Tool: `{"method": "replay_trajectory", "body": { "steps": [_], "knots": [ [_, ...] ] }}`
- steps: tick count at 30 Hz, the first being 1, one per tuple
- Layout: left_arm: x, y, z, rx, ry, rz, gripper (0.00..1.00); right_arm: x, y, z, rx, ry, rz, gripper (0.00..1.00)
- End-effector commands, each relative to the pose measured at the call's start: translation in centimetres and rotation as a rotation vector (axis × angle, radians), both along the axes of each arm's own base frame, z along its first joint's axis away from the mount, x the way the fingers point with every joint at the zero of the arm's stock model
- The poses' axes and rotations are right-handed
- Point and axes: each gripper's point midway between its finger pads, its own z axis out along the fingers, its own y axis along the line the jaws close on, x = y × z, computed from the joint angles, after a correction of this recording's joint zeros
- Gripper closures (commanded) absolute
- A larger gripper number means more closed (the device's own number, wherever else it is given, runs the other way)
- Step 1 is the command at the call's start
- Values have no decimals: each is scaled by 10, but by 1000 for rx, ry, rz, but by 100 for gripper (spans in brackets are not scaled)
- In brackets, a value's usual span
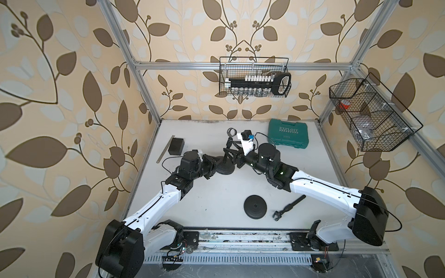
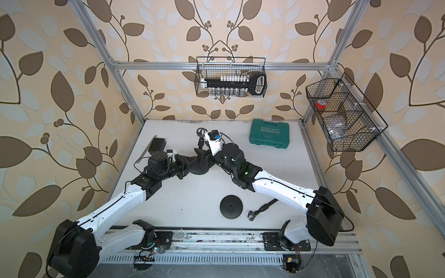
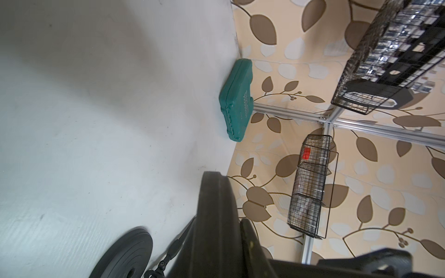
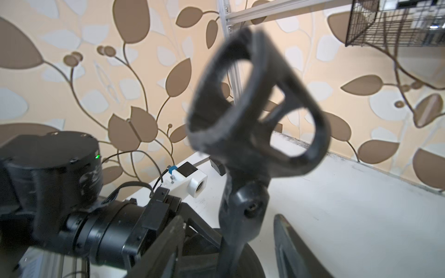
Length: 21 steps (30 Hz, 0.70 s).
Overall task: Assemble a microphone stand
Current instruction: Screw the microphone stand pole into the microphone stand base.
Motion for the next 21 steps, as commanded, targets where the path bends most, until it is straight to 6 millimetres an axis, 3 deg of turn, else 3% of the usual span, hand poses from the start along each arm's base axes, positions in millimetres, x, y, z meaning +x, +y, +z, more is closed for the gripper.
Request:
{"method": "replay_trajectory", "body": {
  "steps": [1,8,13,21],
  "knots": [
    [9,-4,36,-45,-110,-29,100,-26,-6,22,28,-41,206,37],
    [9,-10,43,-70,-106,-102,100,-21,-37,-4,61,49,347,42],
    [7,-15,49,-90,-135,-148,100,-20,-36,-30,46,105,444,45],
    [4,-25,62,-116,-173,-221,100,-14,-21,-49,63,128,547,44]
  ]
}}
